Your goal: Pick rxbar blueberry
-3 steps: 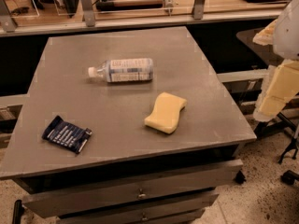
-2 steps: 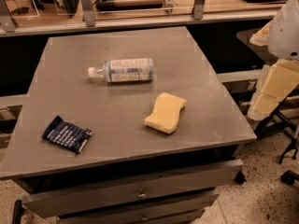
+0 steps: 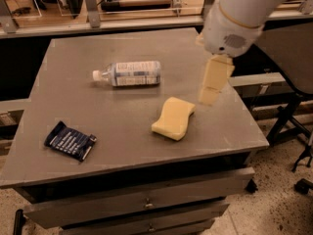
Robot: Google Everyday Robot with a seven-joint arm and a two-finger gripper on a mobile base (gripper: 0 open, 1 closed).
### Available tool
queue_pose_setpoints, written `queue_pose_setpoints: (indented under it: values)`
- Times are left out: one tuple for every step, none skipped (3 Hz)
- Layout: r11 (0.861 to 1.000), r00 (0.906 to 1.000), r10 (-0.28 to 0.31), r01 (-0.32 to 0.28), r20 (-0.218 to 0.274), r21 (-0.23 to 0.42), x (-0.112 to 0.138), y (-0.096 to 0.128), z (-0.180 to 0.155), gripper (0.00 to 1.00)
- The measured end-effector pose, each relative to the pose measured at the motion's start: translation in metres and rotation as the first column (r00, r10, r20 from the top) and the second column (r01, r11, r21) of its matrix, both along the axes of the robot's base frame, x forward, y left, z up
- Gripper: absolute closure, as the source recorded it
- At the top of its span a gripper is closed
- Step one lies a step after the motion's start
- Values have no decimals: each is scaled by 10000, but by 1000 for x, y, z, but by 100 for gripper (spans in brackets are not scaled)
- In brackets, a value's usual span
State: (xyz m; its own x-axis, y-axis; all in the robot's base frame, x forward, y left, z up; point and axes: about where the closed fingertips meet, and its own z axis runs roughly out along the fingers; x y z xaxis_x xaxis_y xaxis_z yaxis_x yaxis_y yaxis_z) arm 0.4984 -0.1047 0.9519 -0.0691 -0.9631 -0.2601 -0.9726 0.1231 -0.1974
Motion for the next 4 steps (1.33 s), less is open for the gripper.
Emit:
queue_pose_setpoints:
  values:
    - [9846,9852,1715,-1713,-28,353,17,84,-6,0]
    - [9415,9448,3277,-3265,-11,835,12,164,-7,0]
    - [9222,9243,3815,-3795,-143,748,5,215,-12,0]
    - [9530,9535,2974,-2935,-478,754,-7,249,-18,0]
